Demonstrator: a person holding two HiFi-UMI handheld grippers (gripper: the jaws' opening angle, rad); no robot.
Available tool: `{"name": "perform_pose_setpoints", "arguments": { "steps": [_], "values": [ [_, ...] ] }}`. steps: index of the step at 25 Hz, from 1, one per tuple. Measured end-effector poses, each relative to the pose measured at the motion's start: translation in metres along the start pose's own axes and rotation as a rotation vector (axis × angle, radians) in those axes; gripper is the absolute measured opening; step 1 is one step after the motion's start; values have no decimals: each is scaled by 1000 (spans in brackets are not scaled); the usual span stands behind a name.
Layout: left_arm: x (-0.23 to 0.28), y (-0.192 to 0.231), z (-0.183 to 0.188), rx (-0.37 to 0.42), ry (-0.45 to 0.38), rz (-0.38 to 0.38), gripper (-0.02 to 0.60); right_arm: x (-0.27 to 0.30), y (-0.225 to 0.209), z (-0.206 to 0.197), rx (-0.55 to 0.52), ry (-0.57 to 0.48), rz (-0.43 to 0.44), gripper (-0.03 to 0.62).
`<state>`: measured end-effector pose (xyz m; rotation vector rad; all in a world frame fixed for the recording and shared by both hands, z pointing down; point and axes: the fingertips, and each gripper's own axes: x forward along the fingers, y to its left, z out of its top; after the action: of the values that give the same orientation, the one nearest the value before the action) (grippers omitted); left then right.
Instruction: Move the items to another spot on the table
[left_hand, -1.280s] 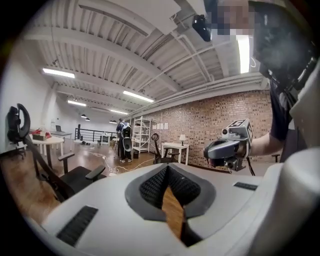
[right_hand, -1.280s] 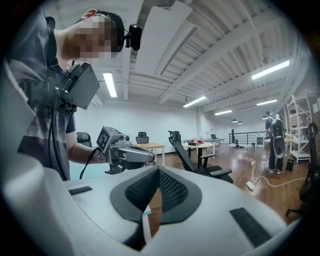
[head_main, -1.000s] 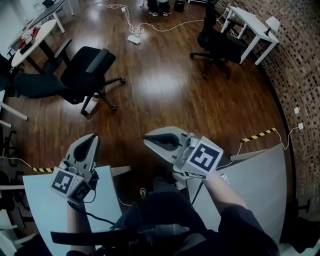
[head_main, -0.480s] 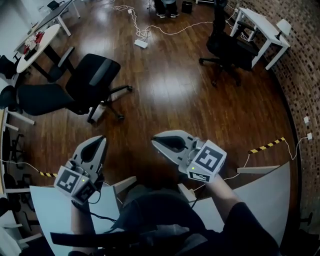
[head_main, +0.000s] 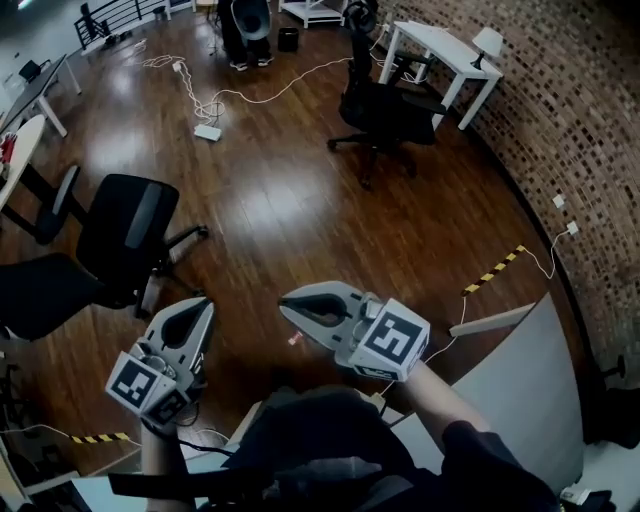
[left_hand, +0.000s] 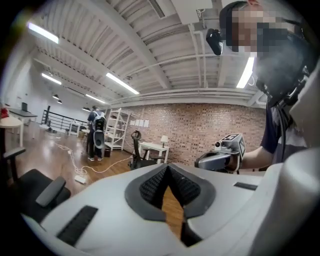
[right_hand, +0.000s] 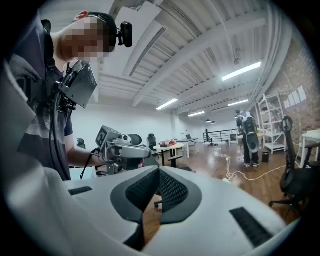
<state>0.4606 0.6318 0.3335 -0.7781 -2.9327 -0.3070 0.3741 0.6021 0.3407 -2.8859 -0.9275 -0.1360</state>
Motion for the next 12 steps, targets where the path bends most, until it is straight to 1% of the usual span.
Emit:
{"name": "perform_pose_setpoints", "arguments": {
  "steps": [2, 4, 6, 7, 9, 12],
  "values": [
    [25, 5, 0, 13, -15, -87, 9, -6, -15, 1, -12, 22, -80, -3],
    [49, 4, 1, 22, -1, -185, 9, -18, -27, 0, 9, 72, -165, -3],
    [71, -3, -1, 3, 19, -284, 9, -33, -35, -6, 38, 113, -230, -4],
    [81, -8, -4, -6, 28, -321, 9, -41, -39, -10, 50, 121, -254, -4],
    [101, -18, -9, -2, 44, -371, 9, -59, -48, -17, 63, 122, -298, -4],
    [132, -33, -13, 26, 63, -430, 9, -84, -64, -27, 65, 118, -372, -3]
  ]
}}
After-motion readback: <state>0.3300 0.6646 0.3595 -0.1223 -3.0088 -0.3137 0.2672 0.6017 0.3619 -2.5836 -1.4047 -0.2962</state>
